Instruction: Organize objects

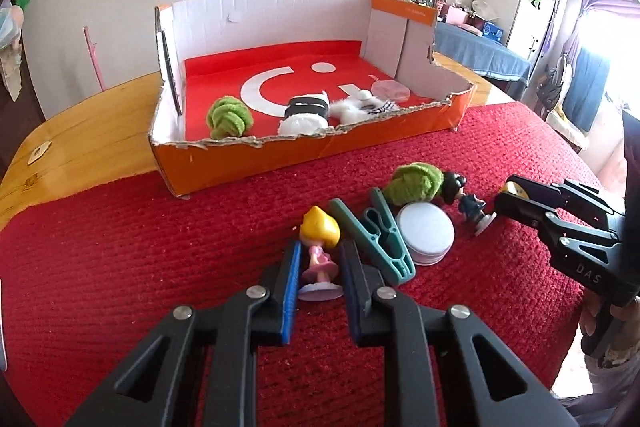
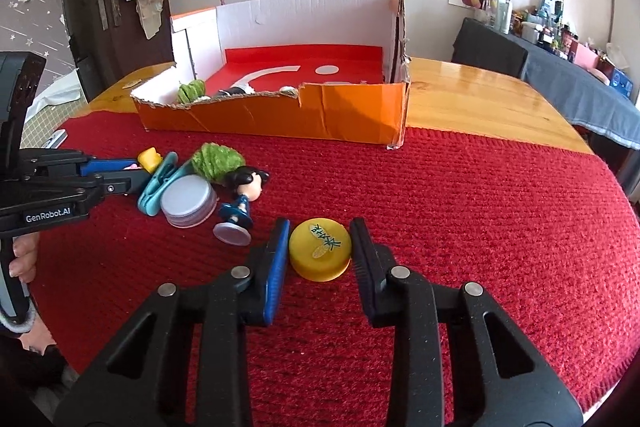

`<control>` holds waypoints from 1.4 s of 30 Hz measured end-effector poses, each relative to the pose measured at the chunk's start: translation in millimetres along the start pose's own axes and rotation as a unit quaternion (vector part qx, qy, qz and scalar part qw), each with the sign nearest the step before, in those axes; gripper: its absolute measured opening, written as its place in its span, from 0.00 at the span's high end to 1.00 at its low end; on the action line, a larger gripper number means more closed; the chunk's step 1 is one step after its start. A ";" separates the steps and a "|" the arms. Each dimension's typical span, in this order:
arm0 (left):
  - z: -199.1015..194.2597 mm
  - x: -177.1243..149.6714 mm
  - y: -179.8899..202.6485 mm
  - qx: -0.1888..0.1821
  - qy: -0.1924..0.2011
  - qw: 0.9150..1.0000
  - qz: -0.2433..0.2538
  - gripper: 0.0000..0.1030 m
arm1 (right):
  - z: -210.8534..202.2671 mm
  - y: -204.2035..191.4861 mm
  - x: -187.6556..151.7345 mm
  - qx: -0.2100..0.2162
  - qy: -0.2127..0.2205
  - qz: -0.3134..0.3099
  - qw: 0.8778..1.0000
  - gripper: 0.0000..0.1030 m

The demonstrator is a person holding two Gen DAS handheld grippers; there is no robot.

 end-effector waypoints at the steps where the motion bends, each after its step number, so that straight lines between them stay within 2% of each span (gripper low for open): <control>1: -2.2 0.3 0.1 0.000 0.003 1.000 -0.001 0.80 | -2.4 -0.1 0.8 -0.001 0.003 0.000 1.000 0.72; 11: -28.0 6.4 4.5 -0.009 0.031 0.999 0.004 0.80 | -21.8 -3.3 11.8 0.012 0.022 -0.001 1.000 0.72; 13: -29.5 7.7 4.7 -0.010 0.033 0.999 0.004 0.80 | -19.4 -4.5 12.1 0.005 0.020 -0.008 1.000 0.72; 17: -29.2 6.1 5.6 -0.013 0.031 0.999 0.004 0.80 | -11.0 -2.8 7.4 0.008 0.007 -0.005 1.000 0.78; 28: -19.8 -0.5 2.1 -0.015 0.016 1.000 -0.002 0.80 | -5.8 0.9 -2.1 0.022 -0.002 0.007 1.000 0.78; 36: -4.8 -11.1 -0.9 -0.010 -0.012 1.000 -0.008 0.80 | -2.5 -0.9 -8.5 0.023 -0.009 0.005 1.000 0.77; 39: -4.1 -12.0 -1.5 -0.010 -0.010 1.000 -0.009 0.80 | -1.7 -0.5 -8.0 0.021 -0.010 0.005 1.000 0.76; 42: -3.9 -11.8 -0.5 -0.005 -0.009 1.000 -0.005 0.78 | -1.7 0.5 -8.1 0.016 -0.008 0.005 1.000 0.68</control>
Point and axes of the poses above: each gripper's, at about its wrist camera, not at the fingertips, and z roughly the way its jaws point, y to its right, x to its top, the point moved 9 cm from there along z, roughly the way its jaws point, and after that the axes turned 13 degrees about -y, right-handed, at the moved point
